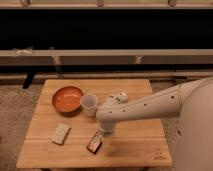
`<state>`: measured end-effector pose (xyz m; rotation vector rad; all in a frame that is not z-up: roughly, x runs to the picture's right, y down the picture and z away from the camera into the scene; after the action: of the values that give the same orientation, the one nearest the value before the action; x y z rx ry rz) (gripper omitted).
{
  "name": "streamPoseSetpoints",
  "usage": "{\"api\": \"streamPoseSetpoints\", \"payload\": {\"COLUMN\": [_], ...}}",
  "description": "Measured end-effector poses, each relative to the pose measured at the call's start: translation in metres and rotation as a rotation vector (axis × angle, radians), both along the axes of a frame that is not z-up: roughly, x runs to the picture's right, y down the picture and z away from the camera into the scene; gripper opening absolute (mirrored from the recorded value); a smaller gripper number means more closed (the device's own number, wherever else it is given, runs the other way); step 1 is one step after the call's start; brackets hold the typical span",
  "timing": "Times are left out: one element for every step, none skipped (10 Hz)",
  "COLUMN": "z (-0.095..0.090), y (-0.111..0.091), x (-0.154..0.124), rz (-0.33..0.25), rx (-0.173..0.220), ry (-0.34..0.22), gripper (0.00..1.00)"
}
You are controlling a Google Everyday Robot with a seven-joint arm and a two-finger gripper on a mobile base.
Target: Place the eraser on the white sponge
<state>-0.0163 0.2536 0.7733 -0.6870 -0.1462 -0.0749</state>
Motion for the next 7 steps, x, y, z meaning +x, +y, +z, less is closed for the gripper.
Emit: {"api": "streamPoseSetpoints", "payload": {"z": [0.003,0.005,0.007,0.009,0.01,0.011,0.012], "y": [0.001,0.003,0.005,0.008,0.01,0.011,0.015], "x": [-0.005,-0.008,-0.013,-0.021,-0.025,-0.026,-0.028], "rz": [-0.005,-0.006,-0.014,-0.03,-0.045,-0.056,-0.071], "rx": [0.017,0.024,0.03,0.033,0.033,0.031,0.023], "ry": [-0.001,-0.001,-0.005,-0.014,-0.019,-0.02,-0.023], "gripper": [0.8,0.8,0.8,0.8,0.8,0.8,0.8]}}
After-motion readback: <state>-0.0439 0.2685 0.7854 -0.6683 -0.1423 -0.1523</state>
